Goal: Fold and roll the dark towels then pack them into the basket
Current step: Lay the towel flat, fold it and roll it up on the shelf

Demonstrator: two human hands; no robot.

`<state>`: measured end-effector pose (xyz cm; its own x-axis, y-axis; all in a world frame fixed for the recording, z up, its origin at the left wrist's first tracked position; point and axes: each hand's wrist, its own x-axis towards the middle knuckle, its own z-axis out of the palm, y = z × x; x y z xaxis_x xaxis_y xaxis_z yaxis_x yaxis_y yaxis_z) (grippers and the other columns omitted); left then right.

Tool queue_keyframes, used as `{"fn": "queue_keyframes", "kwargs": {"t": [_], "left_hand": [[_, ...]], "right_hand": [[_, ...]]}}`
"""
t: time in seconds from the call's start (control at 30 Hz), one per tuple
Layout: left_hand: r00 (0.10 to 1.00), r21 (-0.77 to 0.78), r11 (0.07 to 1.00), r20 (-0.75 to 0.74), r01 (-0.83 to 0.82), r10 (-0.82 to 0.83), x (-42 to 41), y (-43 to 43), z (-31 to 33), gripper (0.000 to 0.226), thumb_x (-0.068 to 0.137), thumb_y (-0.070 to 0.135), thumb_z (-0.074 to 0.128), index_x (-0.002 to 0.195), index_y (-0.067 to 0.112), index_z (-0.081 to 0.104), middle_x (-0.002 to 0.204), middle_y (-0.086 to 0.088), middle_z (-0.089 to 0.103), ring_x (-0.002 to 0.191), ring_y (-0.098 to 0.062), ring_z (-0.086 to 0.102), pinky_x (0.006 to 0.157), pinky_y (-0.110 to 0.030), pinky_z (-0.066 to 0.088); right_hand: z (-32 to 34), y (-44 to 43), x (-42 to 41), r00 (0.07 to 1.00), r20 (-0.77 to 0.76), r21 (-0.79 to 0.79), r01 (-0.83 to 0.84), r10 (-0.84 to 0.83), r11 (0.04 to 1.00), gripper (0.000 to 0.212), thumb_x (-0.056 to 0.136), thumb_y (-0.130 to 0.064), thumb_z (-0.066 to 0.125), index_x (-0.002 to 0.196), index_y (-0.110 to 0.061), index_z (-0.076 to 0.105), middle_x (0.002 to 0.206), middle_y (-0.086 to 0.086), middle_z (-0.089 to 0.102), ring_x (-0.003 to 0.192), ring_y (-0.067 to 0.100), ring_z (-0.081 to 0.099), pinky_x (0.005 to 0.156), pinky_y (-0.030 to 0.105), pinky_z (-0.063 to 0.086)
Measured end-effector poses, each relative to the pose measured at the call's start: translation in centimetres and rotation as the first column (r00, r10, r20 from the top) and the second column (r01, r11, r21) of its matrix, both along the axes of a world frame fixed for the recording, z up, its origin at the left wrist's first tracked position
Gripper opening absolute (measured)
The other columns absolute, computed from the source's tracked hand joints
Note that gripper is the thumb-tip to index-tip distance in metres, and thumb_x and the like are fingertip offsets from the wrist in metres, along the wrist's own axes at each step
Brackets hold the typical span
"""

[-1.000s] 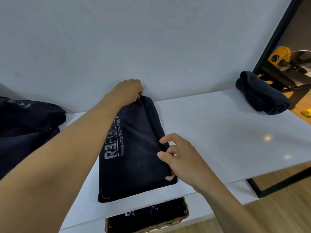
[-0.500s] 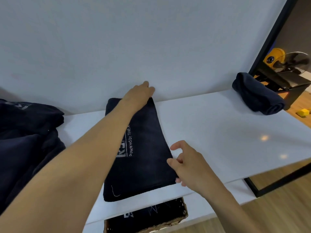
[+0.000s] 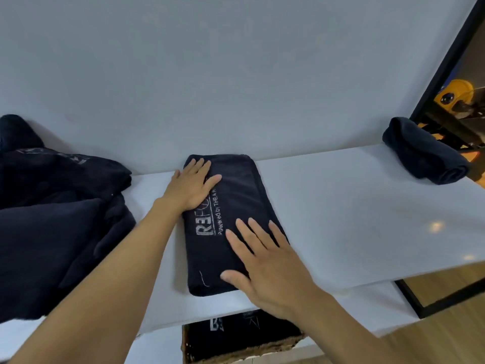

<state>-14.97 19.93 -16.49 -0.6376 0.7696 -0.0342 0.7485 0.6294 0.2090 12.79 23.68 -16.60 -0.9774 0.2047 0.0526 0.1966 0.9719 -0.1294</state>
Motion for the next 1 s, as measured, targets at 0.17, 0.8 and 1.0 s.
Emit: {"fn": "queue_keyframes", "kwargs": {"t": [0.17,0.8,1.0], "left_hand": [[0.995,0.107,0.991,-0.037,-0.084,0.089,-0.1,-0.4,1.0,0.054,0.099,0.052,0.029,0.130,0.014,0.051,0.138,-0.010,0.047,0.132,-0.030,0.037,0.107,-0.059,0.029],[0.916,0.366,0.847,-0.258,0.386,-0.306,17.4,-17.4,-0.6,0.050,0.086,0.057,0.057,0.116,0.019,0.069,0.117,0.006,0.069,0.114,-0.009,0.059,0.090,-0.031,0.052],[0.889,0.401,0.812,-0.355,0.425,-0.290,18.0,-17.3,-0.9,0.034,0.090,0.041,0.058,0.111,0.016,0.067,0.098,0.009,0.065,0.093,-0.010,0.051,0.087,-0.015,0.041]], "right_hand": [[0.1,1.7,2.2,0.987,-0.003,-0.010,-0.163,0.163,0.987,0.076,0.093,-0.073,0.018,0.154,-0.027,0.020,0.162,-0.002,0.014,0.150,0.016,0.009,0.122,0.038,0.000],[2.6,5.3,3.6,0.926,-0.147,0.081,-0.340,0.348,0.937,0.020,0.079,-0.022,0.067,0.099,-0.025,0.069,0.089,-0.012,0.065,0.075,0.009,0.061,0.061,0.023,0.052],[4.4,5.5,4.5,0.988,-0.035,-0.476,-0.152,0.154,0.866,0.022,0.090,-0.014,0.062,0.103,-0.032,0.065,0.091,-0.017,0.066,0.080,0.003,0.059,0.070,0.013,0.044]]}}
